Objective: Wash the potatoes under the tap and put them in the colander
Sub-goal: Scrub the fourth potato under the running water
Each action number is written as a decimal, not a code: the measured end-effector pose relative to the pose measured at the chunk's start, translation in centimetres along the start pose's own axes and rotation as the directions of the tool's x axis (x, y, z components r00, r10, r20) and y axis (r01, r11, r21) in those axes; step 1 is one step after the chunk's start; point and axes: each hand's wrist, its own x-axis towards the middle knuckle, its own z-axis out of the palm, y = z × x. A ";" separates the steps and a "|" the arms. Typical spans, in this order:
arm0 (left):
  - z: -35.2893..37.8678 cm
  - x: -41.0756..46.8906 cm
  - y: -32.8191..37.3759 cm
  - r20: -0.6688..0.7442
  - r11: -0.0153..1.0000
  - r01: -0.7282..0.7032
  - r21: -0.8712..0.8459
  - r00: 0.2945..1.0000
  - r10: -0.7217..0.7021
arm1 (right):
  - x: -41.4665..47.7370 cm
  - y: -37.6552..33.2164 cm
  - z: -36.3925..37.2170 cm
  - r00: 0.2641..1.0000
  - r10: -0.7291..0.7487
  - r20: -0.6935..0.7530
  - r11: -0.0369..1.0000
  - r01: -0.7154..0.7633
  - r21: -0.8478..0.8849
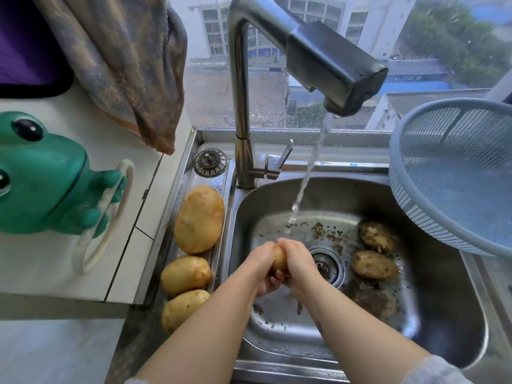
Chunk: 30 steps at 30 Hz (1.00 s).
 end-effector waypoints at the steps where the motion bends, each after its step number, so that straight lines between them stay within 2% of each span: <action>1: 0.2 0.1 -0.3 0.003 0.999 -0.036 0.016 0.999 0.036 | 0.3 -0.2 0.3 0.999 0.013 -0.051 1.000 -0.014 -0.015; 5: 0.5 -0.9 -1.4 0.151 0.985 -0.153 -0.085 0.975 0.164 | 1.1 -1.4 0.5 0.978 0.146 -0.147 0.989 -0.146 0.012; 8: 0.4 -1.3 -2.0 0.235 0.962 -0.273 -0.018 0.934 0.270 | 1.5 -1.9 0.4 0.976 0.156 -0.154 0.985 -0.143 0.093; 11: 0.3 -1.0 -1.8 0.193 0.930 -0.356 0.096 0.923 0.333 | 1.4 -1.9 0.4 0.978 0.106 -0.181 0.994 -0.103 0.026; 13: 0.3 -0.7 -1.1 0.090 0.925 -0.365 0.105 0.930 0.357 | 0.8 -2.1 0.4 0.988 0.022 -0.152 0.998 -0.032 -0.061; 15: 0.3 -0.7 -0.3 0.024 0.949 -0.310 0.064 0.951 0.309 | -0.2 -2.1 -0.1 0.996 -0.072 -0.056 0.990 0.065 -0.122; 17: 0.1 -0.8 0.7 0.063 0.977 -0.211 0.039 0.976 0.208 | -1.2 -2.2 -1.0 0.982 -0.169 0.079 0.973 0.179 -0.148; 20: -0.7 -1.3 1.8 0.166 0.993 -0.062 0.098 0.985 0.045 | -2.0 -2.7 -2.3 0.922 -0.301 0.244 0.921 0.347 -0.178; 22: -0.8 -1.6 2.2 0.163 0.990 -0.018 0.138 0.987 -0.004 | -2.0 -2.9 -2.7 0.895 -0.328 0.302 0.904 0.390 -0.174; 24: -0.5 -1.4 2.5 0.049 0.978 -0.040 0.205 0.998 0.031 | -2.1 -2.9 -2.4 0.893 -0.372 0.253 0.871 0.430 -0.237; 26: 0.3 -1.1 2.4 -0.103 0.965 -0.129 0.226 0.982 0.155 | -2.1 -2.9 -1.5 0.891 -0.440 0.116 0.852 0.455 -0.259; 28: 1.2 -0.7 1.5 -0.201 0.915 -0.276 0.294 0.918 0.341 | -2.1 -3.1 -0.7 0.892 -0.451 -0.037 0.877 0.435 -0.204; 30: 1.7 -0.6 0.1 -0.214 0.811 -0.416 0.412 0.821 0.530 | -2.1 -3.3 -0.2 0.911 -0.385 -0.149 0.920 0.367 -0.136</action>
